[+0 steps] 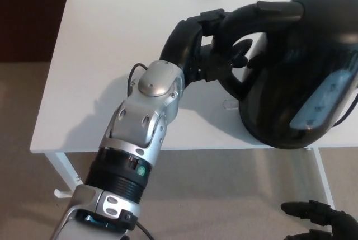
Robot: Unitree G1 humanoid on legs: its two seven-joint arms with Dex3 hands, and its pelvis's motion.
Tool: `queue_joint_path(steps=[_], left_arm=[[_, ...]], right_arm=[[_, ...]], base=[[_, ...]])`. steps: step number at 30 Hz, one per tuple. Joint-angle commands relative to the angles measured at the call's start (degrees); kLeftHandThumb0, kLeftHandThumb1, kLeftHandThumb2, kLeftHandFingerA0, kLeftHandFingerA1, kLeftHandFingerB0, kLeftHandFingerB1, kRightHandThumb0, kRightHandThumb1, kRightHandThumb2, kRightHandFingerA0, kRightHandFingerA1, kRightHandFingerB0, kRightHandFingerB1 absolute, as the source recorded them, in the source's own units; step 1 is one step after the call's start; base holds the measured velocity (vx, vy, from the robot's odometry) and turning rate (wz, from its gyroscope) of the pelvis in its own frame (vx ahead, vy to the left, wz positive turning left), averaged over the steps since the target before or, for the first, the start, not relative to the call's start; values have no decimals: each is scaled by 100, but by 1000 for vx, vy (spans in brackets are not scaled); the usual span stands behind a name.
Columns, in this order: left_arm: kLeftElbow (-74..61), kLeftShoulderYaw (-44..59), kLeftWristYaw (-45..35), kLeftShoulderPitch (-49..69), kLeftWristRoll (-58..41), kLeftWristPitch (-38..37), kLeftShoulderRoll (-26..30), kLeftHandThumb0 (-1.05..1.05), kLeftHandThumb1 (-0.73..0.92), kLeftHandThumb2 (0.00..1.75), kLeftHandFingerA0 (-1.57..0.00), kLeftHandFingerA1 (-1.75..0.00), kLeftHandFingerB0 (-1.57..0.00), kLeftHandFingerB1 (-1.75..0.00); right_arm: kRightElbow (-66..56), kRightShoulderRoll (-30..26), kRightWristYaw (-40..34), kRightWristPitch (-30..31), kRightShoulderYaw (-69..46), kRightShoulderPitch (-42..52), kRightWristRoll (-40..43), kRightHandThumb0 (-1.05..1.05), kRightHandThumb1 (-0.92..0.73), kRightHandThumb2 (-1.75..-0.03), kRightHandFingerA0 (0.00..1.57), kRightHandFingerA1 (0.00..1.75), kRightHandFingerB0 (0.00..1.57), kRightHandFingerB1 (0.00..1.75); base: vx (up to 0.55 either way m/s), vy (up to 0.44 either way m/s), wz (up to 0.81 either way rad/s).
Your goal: The robot walk towards a table in front and uses its left hand to pick up the pot from the base and places it on the table
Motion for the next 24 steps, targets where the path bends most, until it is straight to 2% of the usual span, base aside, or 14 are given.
queue_joint_path(steps=[1, 3, 7, 10, 13, 14, 15, 16, 17, 19, 20, 24], left_arm=[[-248, 213, -39, 65, -512, 12, -514, -31, 84, 69, -79, -162, -55, -110], [-400, 347, 8, 61, -710, 193, -575, -31, 85, 69, -81, -166, -51, -110], [-519, 503, 95, 35, -939, 293, -658, -29, 86, 65, -84, -167, -59, -110], [-636, 608, 118, 9, -1132, 422, -688, -27, 85, 67, -80, -170, -66, -115], [-703, 855, 176, -42, -1453, 546, -774, -26, 85, 67, -80, -168, -55, -115], [-762, 1001, 272, -137, -1590, 568, -815, -26, 84, 67, -78, -167, -61, -113], [-786, 1045, 314, -175, -1629, 583, -824, -26, 84, 67, -78, -167, -61, -113], [-800, 1094, 352, -295, -1665, 604, -791, -27, 81, 70, -81, -163, -71, -114], [-795, 1107, 361, -368, -1665, 583, -764, -27, 81, 68, -86, -161, -71, -113], [-853, 1157, 400, -438, -1725, 652, -740, -27, 80, 68, -86, -161, -70, -113], [-877, 1192, 433, -593, -1735, 646, -680, -29, 79, 69, -80, -163, -71, -114], [-979, 1319, 550, -897, -1850, 750, -590, -25, 80, 67, -81, -165, -74, -111]], right_arm=[[-44, -76, -4, 11, 1, 99, -2, -66, -45, -62, 85, 49, 56, 41], [-62, -77, 8, 29, 8, 104, -5, -66, -45, -62, 85, 49, 56, 41], [-82, -79, 12, 32, 7, 119, -3, -65, -45, -62, 85, 49, 57, 41], [-121, -83, 11, 92, 14, 137, -11, -66, -45, -61, 86, 49, 58, 41], [-109, -89, -19, 69, 30, 137, -47, -66, -46, -62, 86, 49, 59, 41], [-91, -80, -49, 36, 31, 133, -59, -64, -46, -60, 87, 48, 62, 41], [-83, -76, -58, 26, 30, 131, -59, -64, -46, -60, 87, 48, 62, 41], [-90, -61, -49, 91, 19, 125, -31, -63, -45, -60, 87, 48, 61, 41], [-100, -55, -23, 151, 8, 122, -1, -63, -45, -60, 86, 48, 61, 41], [-136, -33, -23, 176, 20, 190, -1, -63, -45, -60, 87, 48, 61, 41], [-135, -33, -36, 174, 26, 185, -13, -64, -45, -61, 86, 48, 59, 41], [-140, -32, -70, 187, 41, 163, -46, -64, -45, -61, 86, 48, 60, 41]], base=[[0, 0, 0], [0, 0, 0], [0, 0, 0], [0, 0, 0], [0, 0, 0], [0, 0, 0], [0, 0, 0], [0, 0, 0], [0, 0, 0], [0, 0, 0], [0, 0, 0], [0, 0, 0]])
